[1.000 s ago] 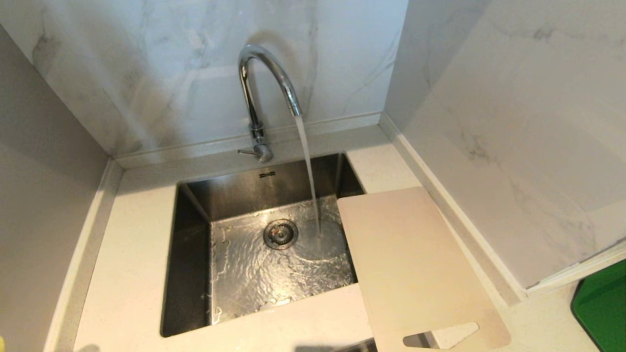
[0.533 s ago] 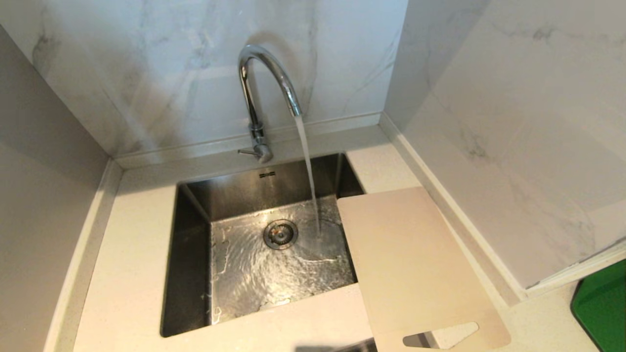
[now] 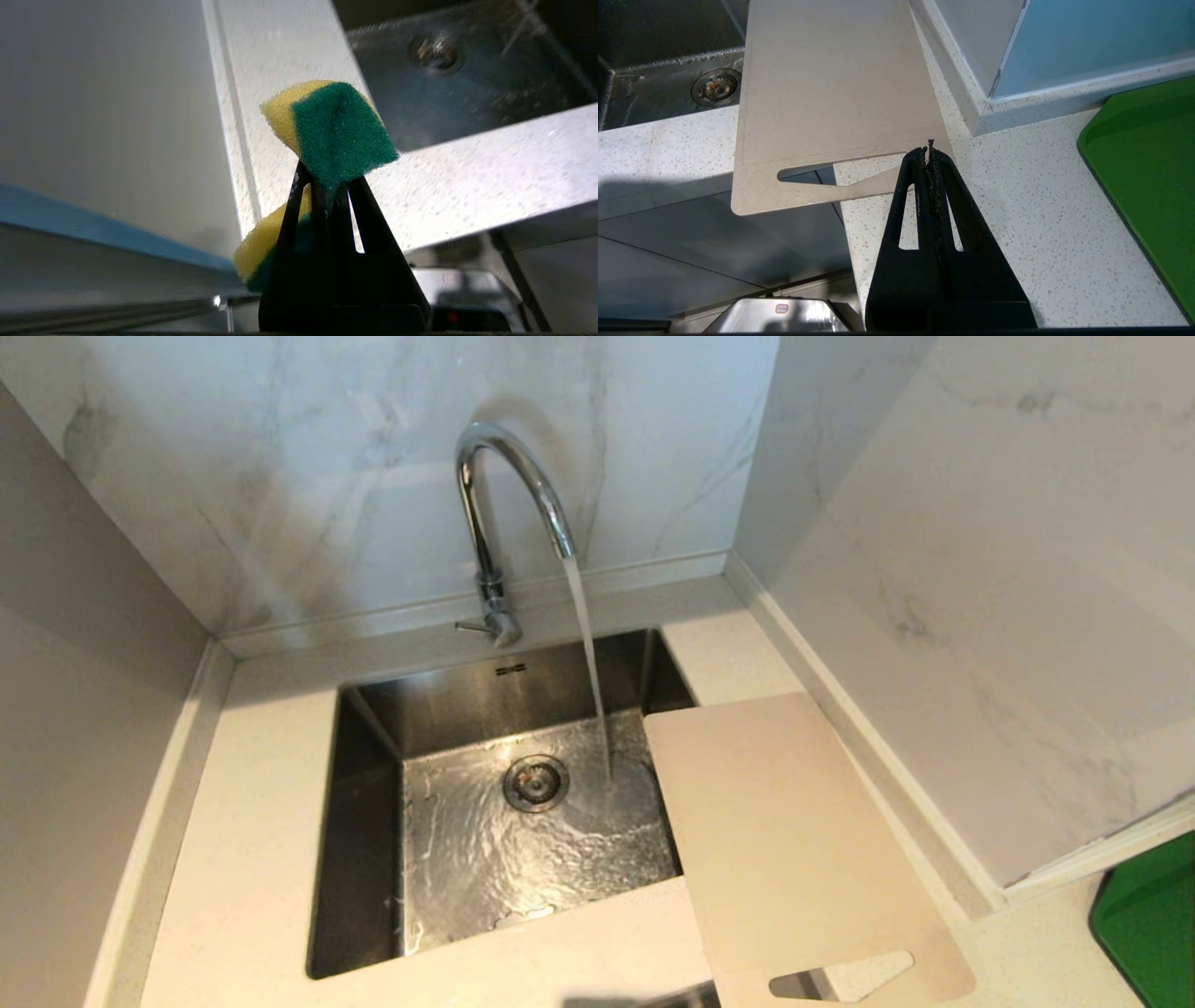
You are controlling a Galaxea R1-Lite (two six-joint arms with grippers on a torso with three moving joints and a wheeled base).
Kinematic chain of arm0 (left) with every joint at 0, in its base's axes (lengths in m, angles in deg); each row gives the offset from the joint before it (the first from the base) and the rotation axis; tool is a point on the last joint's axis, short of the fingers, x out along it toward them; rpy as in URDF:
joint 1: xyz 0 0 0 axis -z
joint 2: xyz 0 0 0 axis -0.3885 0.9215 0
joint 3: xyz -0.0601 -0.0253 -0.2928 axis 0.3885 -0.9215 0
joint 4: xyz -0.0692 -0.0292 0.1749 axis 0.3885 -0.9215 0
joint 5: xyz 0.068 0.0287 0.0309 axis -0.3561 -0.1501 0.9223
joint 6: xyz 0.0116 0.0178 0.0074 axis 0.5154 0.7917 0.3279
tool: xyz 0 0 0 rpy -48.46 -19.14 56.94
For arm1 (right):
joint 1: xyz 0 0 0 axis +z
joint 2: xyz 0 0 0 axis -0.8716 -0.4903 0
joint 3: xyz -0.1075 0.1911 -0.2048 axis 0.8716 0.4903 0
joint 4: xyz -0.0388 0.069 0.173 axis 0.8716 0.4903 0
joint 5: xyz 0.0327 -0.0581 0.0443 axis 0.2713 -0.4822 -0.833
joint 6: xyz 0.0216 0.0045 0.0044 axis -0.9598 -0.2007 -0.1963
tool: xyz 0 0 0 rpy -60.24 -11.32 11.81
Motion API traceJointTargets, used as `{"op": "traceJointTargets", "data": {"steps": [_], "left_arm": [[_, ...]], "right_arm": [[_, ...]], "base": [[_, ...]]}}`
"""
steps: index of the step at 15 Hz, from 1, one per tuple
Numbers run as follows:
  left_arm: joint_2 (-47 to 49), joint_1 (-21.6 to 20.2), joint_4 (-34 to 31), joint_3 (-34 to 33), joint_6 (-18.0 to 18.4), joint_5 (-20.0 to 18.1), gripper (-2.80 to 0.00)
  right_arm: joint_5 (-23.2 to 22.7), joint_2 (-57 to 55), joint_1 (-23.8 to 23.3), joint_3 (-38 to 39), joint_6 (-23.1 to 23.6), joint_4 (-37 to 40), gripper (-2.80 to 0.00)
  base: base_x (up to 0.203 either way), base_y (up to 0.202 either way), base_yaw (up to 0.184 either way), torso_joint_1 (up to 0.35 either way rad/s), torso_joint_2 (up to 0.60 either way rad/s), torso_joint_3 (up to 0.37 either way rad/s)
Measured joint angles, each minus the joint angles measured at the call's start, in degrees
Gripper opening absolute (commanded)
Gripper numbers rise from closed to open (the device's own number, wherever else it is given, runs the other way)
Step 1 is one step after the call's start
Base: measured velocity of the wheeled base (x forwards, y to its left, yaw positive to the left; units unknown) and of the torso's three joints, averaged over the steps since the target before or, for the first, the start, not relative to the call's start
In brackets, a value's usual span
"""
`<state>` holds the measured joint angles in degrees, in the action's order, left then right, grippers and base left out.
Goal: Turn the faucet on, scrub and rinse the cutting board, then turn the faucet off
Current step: Pick up the cutting board
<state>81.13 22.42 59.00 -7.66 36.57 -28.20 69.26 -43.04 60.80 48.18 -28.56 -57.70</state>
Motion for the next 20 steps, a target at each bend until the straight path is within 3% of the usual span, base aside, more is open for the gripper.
{"op": "traceJointTargets", "data": {"steps": [4,20], "left_arm": [[-3.1,0.2,8.2,-4.0,0.7,-3.6,-2.8],[-3.8,0.3,8.4,-4.8,-0.7,-3.8,-2.8]], "right_arm": [[0.0,0.0,0.0,0.0,0.0,0.0,-2.8],[0.0,0.0,0.0,0.0,0.0,0.0,-2.8]], "base": [[0.0,0.0,0.0,0.0,0.0,0.0],[0.0,0.0,0.0,0.0,0.0,0.0]]}}
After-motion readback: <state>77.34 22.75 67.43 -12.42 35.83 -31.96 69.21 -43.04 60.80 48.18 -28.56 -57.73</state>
